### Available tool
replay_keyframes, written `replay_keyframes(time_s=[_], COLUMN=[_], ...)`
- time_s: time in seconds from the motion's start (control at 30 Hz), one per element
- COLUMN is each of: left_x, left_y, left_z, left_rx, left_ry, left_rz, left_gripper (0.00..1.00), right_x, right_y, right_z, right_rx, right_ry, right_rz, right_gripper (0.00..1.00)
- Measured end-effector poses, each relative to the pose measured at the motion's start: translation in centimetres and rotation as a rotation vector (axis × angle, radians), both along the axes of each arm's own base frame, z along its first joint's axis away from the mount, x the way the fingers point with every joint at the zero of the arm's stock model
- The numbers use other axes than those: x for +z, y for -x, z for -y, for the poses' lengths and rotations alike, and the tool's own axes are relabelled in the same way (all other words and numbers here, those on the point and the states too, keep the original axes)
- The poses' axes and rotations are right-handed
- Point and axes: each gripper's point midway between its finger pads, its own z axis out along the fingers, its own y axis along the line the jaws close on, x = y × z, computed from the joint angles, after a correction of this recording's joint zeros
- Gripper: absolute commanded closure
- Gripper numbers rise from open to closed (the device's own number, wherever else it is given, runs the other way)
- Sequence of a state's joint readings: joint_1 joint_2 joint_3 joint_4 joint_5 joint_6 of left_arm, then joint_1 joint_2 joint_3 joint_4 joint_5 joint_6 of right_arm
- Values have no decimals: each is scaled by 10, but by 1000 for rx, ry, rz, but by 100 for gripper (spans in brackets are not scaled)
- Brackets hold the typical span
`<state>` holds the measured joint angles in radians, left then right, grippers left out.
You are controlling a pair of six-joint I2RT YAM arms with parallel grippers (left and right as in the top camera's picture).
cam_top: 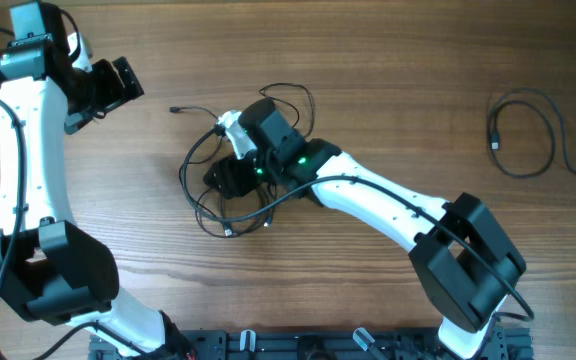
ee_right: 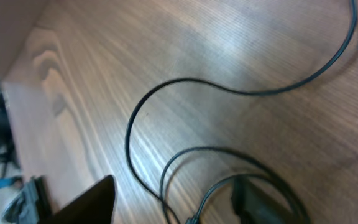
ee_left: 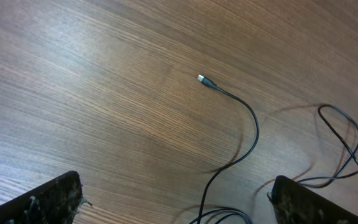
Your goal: Untangle cables
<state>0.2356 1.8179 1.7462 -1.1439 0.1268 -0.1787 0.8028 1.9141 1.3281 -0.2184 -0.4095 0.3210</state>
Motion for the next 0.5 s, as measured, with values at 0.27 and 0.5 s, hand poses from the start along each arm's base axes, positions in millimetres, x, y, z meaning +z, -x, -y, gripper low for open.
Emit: replay_keyframes(time_s=[0.27,0.5], left_x=[0,0], left_y=[0,0], left_z=[-2,-2], left_rx=[9,10], left_ry=[6,8], left_rz=[1,1], left_gripper=[0,0], right_x=[-13,-48], right_y=[-25,-64], right_z=[18,126], right_rx=[-130,-529], right_ry=[164,412], right_rz=[159,-2], right_gripper=[54,53])
